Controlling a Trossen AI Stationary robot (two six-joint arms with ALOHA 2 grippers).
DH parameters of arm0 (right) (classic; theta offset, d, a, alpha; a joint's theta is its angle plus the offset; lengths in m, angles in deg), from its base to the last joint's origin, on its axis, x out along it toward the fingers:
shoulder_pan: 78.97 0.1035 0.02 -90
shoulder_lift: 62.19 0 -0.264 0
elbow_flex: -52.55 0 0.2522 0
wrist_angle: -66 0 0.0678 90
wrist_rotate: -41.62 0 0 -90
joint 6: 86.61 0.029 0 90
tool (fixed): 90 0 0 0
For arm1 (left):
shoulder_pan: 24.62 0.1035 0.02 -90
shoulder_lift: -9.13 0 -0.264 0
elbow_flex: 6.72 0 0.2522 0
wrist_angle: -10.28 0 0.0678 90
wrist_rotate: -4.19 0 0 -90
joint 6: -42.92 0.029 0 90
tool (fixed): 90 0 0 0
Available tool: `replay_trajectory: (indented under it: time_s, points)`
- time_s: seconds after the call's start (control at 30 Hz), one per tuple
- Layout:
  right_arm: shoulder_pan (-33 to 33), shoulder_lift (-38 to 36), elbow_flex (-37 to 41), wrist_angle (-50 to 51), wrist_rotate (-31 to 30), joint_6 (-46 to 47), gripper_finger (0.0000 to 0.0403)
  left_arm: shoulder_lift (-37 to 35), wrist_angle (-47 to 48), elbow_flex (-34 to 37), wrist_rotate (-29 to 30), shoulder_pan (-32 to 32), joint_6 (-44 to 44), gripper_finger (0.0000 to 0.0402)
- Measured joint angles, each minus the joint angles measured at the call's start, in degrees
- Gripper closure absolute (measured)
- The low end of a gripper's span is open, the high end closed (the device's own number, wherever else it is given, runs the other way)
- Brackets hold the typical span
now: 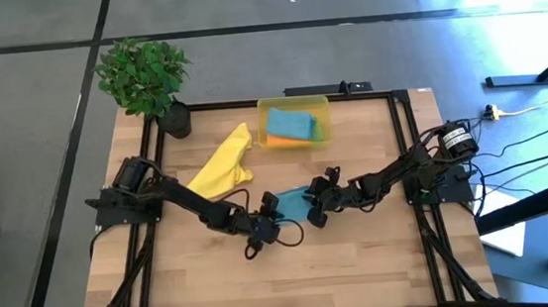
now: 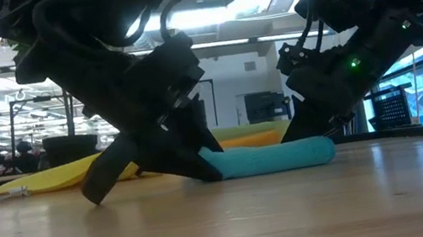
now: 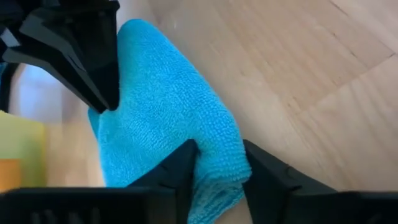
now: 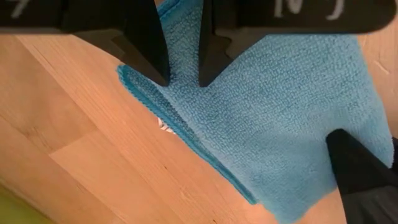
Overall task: Fold microfiber towels
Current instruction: Stack the folded blue microfiber cloth on top of the blue microfiber cloth
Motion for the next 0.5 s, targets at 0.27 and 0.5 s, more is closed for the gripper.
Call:
replay_trajectory:
  time_s: [0.27,0.5]
  points:
    - [1.01,-0.97,-0.04,-2.51,-1.46,-8.60,0.0313,0.02,-0.12,0.14,-4.68,1.35,-1.84,0.0388]
    - [4.52,-7.05,-0.28,-1.44,-3.10,-16.43,0.0313,0.00,-0.94,0.18,-5.09,1.80,-6.02,0.0398]
